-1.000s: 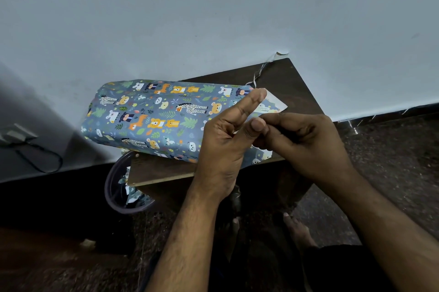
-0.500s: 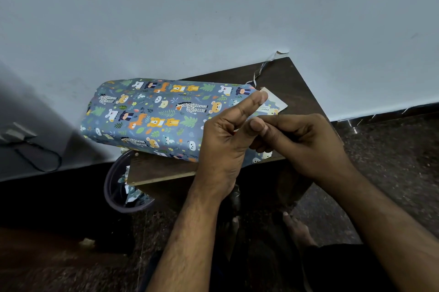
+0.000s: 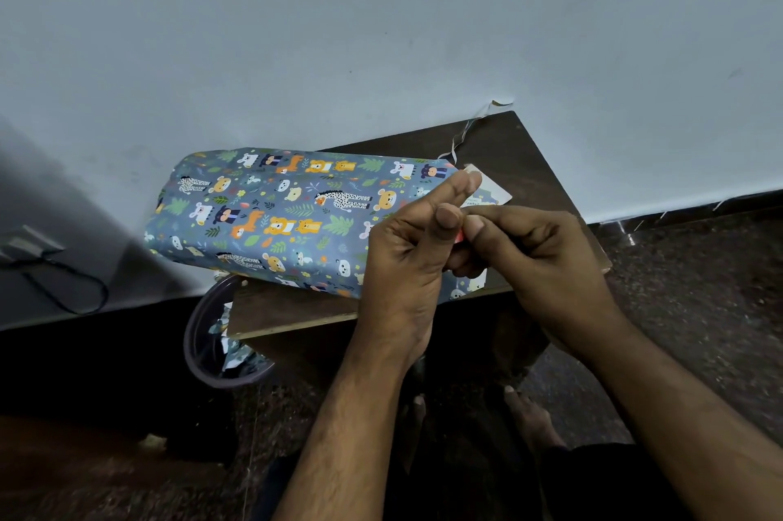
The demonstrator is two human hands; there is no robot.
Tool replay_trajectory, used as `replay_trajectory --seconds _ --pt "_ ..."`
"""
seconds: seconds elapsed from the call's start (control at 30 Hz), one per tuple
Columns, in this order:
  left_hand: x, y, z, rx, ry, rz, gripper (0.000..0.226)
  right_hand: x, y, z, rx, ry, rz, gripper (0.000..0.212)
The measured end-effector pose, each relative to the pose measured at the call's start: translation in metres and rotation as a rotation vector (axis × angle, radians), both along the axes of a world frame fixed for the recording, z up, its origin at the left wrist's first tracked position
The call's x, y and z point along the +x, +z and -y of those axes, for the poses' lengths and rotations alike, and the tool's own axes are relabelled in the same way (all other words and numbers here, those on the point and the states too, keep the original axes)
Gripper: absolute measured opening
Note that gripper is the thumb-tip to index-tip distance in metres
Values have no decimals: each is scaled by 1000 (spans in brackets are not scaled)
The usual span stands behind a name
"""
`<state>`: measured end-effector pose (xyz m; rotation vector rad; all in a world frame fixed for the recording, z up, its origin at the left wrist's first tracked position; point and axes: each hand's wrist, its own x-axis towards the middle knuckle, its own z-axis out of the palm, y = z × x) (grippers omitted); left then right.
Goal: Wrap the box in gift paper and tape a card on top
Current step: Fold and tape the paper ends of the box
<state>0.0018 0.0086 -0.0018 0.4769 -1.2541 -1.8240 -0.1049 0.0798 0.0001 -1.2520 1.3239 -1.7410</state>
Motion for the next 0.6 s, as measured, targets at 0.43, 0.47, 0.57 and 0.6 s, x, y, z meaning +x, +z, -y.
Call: replay_trajectory --seconds 0.43,0.47,0.57,0.6 --pt "4 -1 5 -131 47 133 77 -13 -1 -6 100 117 -428 18" --pt "5 -2 6 -138 57 132 78 -12 -2 -6 95 102 -490 18" --pt "6 -2 8 -111 64 116 76 -8 -5 -3 91 65 -545 18" --pt "6 -1 8 -95 64 107 73 -7 -6 -3 94 50 -536 19"
